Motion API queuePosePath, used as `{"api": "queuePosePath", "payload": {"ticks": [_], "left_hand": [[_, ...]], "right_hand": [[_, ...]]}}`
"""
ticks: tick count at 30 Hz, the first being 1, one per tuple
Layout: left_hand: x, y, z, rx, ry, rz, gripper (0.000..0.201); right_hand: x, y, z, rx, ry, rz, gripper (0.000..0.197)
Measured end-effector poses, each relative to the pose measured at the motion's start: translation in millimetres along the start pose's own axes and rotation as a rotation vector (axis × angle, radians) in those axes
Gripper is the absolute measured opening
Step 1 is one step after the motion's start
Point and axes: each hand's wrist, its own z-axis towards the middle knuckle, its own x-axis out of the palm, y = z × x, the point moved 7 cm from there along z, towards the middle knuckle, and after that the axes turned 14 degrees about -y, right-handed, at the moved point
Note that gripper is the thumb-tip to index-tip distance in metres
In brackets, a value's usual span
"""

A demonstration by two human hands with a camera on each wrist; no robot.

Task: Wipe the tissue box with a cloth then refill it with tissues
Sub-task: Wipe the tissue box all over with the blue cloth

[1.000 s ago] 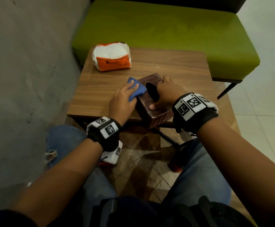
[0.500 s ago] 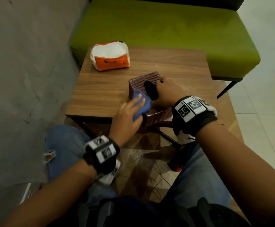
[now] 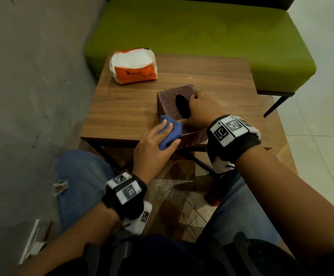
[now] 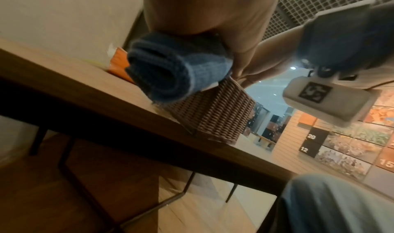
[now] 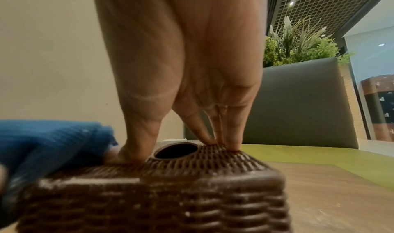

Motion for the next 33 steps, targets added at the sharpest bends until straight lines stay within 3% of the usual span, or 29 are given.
{"api": "queuePosePath", "payload": {"ticks": [3, 5, 6, 9, 11, 14, 16, 18, 22, 25, 28, 33], "left_hand": [[0, 2, 26, 0.029, 0.001, 0.092, 0.053], [3, 7, 45, 0.055, 0.118, 0.038, 0.052], [2, 13, 52, 0.062, 0.194, 0.021, 0.052], [-3, 24, 81, 0.125, 0.367, 0.021, 0.05], [-4, 24, 95, 0.177, 0.405, 0.061, 0.047], [-4, 27, 97, 0.136, 0.247, 0.12, 0.042], [-4, 27, 75, 0.036, 0.084, 0.091, 0.044], [1, 15, 43, 0.064, 0.012, 0.088, 0.047], [4, 11, 28, 0.136, 0.017, 0.096, 0.05], [3, 25, 54, 0.023, -0.048, 0.031, 0.049], [7, 18, 45, -0.022, -0.067, 0.022, 0.052], [11, -6, -11, 0.289, 0.166, 0.12, 0.065]], "right_hand": [[-1, -3, 2, 0.012, 0.026, -0.063, 0.062], [-4, -13, 7, 0.021, 0.024, -0.111, 0.058], [-3, -16, 9, 0.01, 0.013, -0.125, 0.063], [-1, -18, 15, -0.068, -0.027, -0.069, 0.105], [5, -15, 19, -0.14, 0.005, -0.032, 0.106], [21, -14, 24, -0.133, 0.056, 0.043, 0.087], [28, -13, 23, -0.101, 0.015, 0.088, 0.078], [33, -14, 23, -0.095, -0.007, 0.084, 0.075], [36, -17, 25, -0.088, 0.032, 0.105, 0.064], [38, -17, 27, -0.077, 0.035, 0.113, 0.057], [38, -17, 26, -0.074, 0.025, 0.116, 0.054], [39, -17, 24, -0.097, 0.009, 0.083, 0.054]]}}
